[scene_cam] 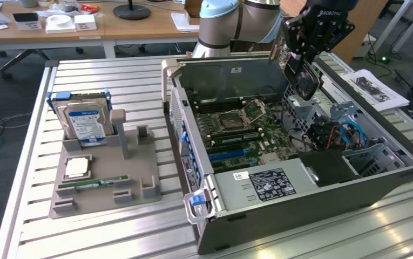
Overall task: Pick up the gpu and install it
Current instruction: 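Insert the gpu into the slot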
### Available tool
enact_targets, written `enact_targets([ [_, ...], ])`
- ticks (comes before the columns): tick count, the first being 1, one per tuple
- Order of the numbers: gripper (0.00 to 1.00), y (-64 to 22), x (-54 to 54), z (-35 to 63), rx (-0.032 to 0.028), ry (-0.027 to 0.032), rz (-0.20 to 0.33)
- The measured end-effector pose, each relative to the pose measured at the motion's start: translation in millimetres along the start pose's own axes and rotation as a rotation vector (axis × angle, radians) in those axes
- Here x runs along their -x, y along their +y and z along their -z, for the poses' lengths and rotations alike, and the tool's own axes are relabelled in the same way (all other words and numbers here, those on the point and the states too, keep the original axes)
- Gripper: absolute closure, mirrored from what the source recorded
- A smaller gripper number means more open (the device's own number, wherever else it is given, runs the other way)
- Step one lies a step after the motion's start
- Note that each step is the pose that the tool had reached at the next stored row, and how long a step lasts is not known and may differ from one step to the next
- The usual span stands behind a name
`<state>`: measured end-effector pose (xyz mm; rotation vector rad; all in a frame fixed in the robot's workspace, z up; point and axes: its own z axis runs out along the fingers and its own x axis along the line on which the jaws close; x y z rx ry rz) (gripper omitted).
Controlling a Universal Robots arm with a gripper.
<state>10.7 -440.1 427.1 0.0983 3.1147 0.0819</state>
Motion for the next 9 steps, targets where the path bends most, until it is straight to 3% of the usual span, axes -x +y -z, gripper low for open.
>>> enact_targets([
  [9, 0.73, 0.0, -0.1, 0.0, 0.0000, 0.0007, 0.014],
])
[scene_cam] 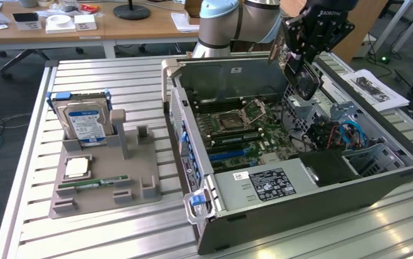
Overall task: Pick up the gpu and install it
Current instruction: 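Insert the gpu into the slot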
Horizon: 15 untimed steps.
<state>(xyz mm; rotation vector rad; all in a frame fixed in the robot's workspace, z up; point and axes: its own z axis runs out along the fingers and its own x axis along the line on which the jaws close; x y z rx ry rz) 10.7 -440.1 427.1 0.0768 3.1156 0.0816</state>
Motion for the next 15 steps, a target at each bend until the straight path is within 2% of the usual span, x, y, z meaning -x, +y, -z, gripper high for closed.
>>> enact_targets([
  [4, 0.73, 0.0, 0.1, -0.1, 0.0013, 0.0025, 0.049],
  [15, 0.73, 0.0, 0.0, -0.3, 0.0056, 0.0132, 0.247],
])
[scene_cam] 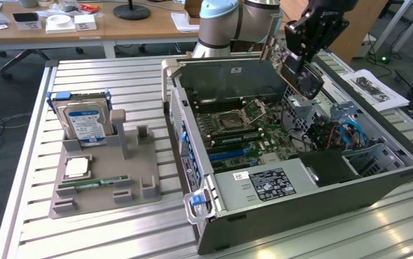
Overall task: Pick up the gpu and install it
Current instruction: 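Insert the gpu into the slot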
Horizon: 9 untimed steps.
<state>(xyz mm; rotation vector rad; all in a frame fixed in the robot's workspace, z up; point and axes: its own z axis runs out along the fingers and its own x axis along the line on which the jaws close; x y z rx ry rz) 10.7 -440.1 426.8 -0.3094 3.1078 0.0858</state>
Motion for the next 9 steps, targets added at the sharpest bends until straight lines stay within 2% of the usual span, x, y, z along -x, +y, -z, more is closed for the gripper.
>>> enact_targets([
  [9, 0.73, 0.0, 0.0, -0.5, 0.0037, 0.0086, 0.163],
])
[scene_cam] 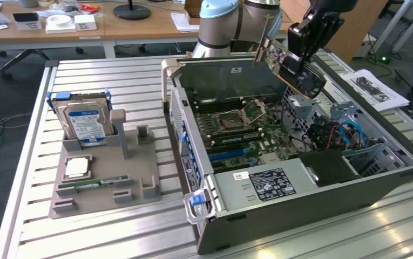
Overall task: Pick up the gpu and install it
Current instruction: 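Insert the gpu into the slot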
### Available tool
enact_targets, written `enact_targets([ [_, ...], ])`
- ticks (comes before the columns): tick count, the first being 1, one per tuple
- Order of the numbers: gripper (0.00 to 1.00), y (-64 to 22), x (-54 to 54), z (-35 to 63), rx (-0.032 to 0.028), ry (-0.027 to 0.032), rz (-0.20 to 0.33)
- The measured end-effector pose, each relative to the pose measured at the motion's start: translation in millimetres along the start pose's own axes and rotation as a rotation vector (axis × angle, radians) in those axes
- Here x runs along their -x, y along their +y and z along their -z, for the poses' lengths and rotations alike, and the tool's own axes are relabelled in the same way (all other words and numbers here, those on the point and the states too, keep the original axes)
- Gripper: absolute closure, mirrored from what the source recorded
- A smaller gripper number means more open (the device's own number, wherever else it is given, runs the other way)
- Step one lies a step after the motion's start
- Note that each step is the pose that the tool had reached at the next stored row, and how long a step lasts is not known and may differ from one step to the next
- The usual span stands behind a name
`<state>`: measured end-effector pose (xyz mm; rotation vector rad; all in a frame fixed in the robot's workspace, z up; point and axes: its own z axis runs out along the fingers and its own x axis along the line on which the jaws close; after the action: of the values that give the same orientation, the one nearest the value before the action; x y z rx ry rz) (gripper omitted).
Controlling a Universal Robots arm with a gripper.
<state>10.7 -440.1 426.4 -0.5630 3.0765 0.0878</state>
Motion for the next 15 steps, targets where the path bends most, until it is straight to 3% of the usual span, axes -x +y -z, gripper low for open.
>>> enact_targets([
  [15, 0.73, -0.1, 0.0, -0.8, 0.0062, 0.0143, 0.271],
])
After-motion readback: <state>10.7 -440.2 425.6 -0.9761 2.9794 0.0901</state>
